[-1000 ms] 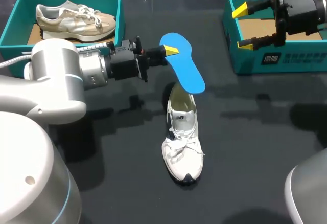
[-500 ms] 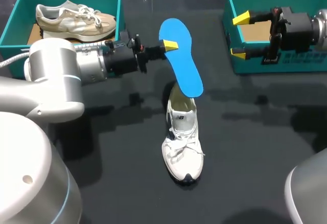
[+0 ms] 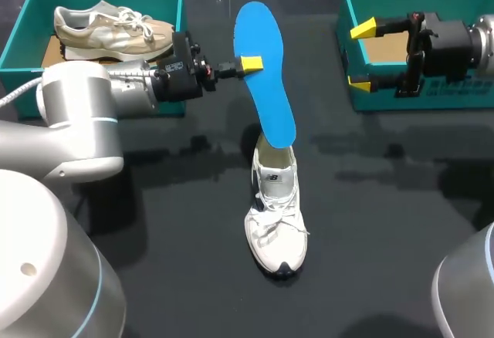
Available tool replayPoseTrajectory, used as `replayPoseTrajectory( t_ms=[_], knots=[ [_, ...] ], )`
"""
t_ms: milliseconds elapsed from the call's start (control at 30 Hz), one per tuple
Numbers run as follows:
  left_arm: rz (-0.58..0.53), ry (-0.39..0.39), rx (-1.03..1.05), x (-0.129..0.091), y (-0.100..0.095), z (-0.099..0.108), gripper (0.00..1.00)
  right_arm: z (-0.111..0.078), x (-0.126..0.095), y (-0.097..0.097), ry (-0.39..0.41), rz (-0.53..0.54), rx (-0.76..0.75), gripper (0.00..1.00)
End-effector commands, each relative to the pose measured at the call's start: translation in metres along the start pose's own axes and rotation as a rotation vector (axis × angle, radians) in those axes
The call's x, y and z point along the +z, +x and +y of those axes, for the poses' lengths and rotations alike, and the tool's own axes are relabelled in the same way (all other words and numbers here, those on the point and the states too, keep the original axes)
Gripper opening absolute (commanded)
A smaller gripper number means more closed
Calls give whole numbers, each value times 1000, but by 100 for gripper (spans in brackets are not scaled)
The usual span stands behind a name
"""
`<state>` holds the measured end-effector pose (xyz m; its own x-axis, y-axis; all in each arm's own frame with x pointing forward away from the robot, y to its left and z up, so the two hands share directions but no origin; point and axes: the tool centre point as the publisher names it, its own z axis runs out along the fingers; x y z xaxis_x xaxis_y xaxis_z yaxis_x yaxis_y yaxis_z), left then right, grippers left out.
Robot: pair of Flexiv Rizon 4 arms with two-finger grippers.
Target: Take the shoe out of the shoebox, open the shoe tongue, remove and reinsert the insole, then place the shoe into the shoebox
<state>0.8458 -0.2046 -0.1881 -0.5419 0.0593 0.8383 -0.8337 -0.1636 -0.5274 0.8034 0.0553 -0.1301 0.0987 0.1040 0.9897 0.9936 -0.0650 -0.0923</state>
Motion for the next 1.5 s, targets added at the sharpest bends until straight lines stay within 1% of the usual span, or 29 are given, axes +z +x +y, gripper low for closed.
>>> replayPoseTrajectory(
  t_ms=[33, 200, 233, 300, 333, 400, 433, 500, 533, 567, 600, 967, 1167, 1267, 1300, 1367, 1500],
  knots=[
    [-21, -52, 239, -1, 0, -1, 0, 3, 2, 0, 3, -2, 1, 100],
    [-21, -52, 239, -1, 0, -1, 0, 3, 2, 0, 3, -2, 1, 100],
    [-27, -37, 341, -2, 9, -5, 0, 3, 2, 0, 3, -2, 1, 100],
    [12, -53, 489, -6, 31, -12, 0, 3, 2, 0, 3, -2, 1, 100],
    [10, -50, 560, -7, 39, -14, 0, 3, 2, 0, 3, -2, 1, 100],
    [23, -71, 677, -8, 52, -14, 0, 3, 2, 0, 3, -2, 1, 100],
    [26, -89, 750, -8, 56, -12, 0, 3, 2, 0, 3, -2, 1, 100],
    [23, -90, 922, -5, 61, -10, 0, 3, 2, 0, 3, -2, 1, 100],
    [28, -79, 1067, -4, 62, -8, 0, 3, 2, 0, 3, -2, 1, 100],
    [11, -70, 1261, -4, 62, -5, 0, 3, 2, 0, 3, -2, 1, 100],
    [-45, -7, 1456, -1, 56, -5, 0, 3, 2, 0, 3, -2, 1, 100],
    [-45, -7, 1456, -1, 56, -5, 0, 3, 2, 0, 3, -2, 1, 100],
    [-10, -34, 1808, -9, 93, 2, 0, 3, 2, 0, 3, -2, 1, 100],
    [-16, -65, 1931, -12, 99, -1, 0, 3, 2, 0, 3, -2, 1, 100],
    [-30, -87, 2016, -13, 100, -2, 0, 3, 2, 0, 3, -2, 1, 100],
    [-57, -150, 2297, -17, 100, -3, 0, 3, 2, 0, 3, -2, 1, 100],
    [-57, -150, 2297, -17, 100, -3, 0, 3, 2, 0, 3, -2, 1, 100]
  ],
)
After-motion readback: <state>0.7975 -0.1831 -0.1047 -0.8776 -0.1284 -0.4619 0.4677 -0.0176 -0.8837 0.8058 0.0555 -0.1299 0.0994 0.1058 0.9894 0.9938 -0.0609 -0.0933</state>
